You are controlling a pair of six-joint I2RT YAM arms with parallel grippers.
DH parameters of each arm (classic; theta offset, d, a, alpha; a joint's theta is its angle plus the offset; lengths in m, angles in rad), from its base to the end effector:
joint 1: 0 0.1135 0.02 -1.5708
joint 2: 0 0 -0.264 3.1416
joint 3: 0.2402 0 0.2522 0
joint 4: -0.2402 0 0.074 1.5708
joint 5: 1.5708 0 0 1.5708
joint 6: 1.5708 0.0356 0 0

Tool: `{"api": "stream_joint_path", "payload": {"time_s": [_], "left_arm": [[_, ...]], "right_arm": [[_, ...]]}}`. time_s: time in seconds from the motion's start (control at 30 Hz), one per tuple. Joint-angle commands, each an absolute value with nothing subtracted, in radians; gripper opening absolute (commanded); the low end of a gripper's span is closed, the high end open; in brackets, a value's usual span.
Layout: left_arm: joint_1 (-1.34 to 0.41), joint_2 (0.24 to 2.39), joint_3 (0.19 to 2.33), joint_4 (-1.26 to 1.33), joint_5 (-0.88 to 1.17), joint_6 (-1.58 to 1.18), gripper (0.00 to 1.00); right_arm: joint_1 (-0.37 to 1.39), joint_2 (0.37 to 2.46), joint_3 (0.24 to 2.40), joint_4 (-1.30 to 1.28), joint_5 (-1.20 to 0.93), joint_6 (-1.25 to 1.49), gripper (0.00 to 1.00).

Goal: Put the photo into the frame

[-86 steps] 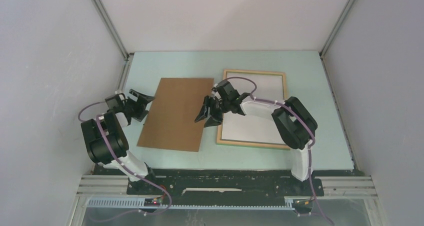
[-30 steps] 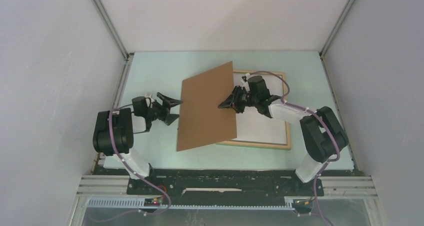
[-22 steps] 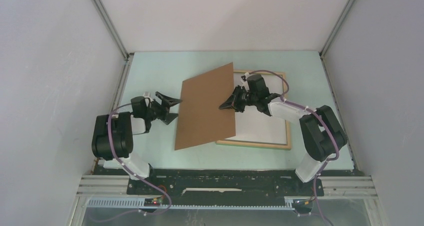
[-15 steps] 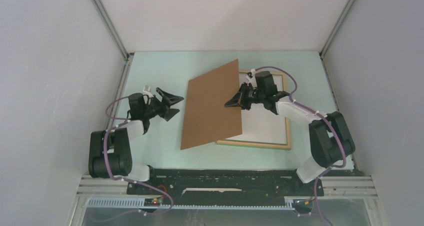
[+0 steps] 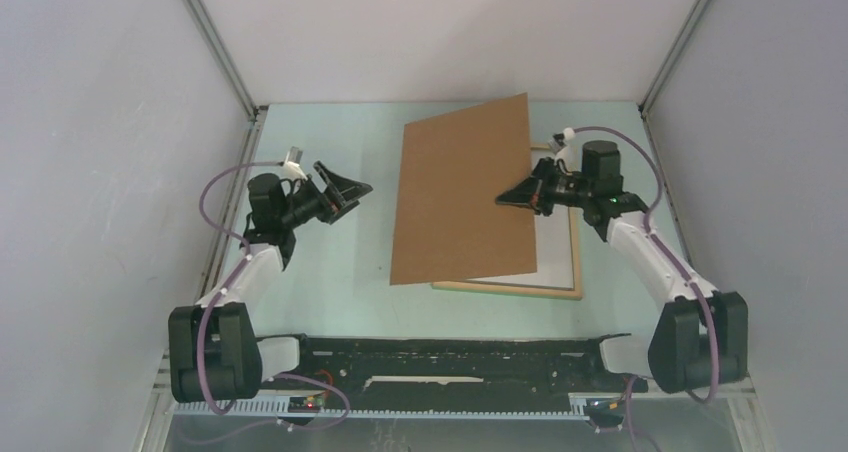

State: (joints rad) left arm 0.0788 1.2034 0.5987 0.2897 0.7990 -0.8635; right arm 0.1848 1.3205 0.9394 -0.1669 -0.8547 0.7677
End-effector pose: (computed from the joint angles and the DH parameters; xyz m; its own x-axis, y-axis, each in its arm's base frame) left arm 0.2560 -0.0054 0.2394 -0.6753 -0.5851 -0.4490 0.1710 0.4681 -0.8670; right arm 0.2776 0.0792 0.2831 -0.8918 0.2971 -0.3412 -0.1865 0.4456 0.8756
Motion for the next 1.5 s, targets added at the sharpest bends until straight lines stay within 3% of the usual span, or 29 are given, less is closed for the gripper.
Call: {"api": "stream_joint_path", "payload": {"time_s": [0.0,0.1,0.37,0.67,0.83,1.27,1.33,1.47], "left_arm": [[-0.004,1.217,0.670,0.304,0.879,-0.832,0.96],[-0.082,1.237,0.687,0.338,0.921,-0.840,0.89],[-0.175,1.239,0.698,0.333,0.936,-0.818,0.87],[-0.200,1.215,0.707,0.352,0.970,-0.816,0.70],[-0.215,1.201,0.690,0.494,1.024,-0.891,0.55],[-0.243,1.206,0.612,1.021,1.091,-1.263,0.29],[-0.242,1.209,0.587,1.188,1.085,-1.405,0.29],[-0.245,1.219,0.572,1.399,1.039,-1.640,0.40]], "right_arm": [[0.101,1.198,0.898,-0.075,-1.026,0.781,0.00],[0.068,1.150,0.887,-0.104,-1.048,0.763,0.00],[0.008,1.048,0.878,-0.194,-1.087,0.733,0.00],[0.008,1.009,0.877,-0.178,-1.148,0.738,0.00],[0.008,1.006,0.876,-0.180,-1.179,0.726,0.00],[-0.027,1.023,0.876,-0.206,-1.207,0.684,0.00],[-0.034,1.026,0.876,-0.215,-1.219,0.673,0.00],[-0.050,1.033,0.876,-0.224,-1.236,0.657,0.00]]}}
